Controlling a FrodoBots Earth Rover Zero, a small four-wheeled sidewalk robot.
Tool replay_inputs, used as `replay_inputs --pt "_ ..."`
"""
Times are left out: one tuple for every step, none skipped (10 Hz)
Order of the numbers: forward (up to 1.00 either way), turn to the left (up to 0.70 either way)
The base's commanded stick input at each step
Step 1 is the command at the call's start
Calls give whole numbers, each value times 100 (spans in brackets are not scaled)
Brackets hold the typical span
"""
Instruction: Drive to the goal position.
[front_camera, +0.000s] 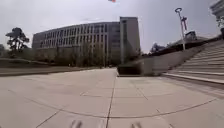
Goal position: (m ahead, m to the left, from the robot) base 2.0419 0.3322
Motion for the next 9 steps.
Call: replay_inputs --pt "100 -1" --pt "100 -1" --pt "100 -1" --pt "100 -1" --pt "100 -1" --pt "100 -1" --pt "100 -1" --pt "100 -1" --pt "100 -1"
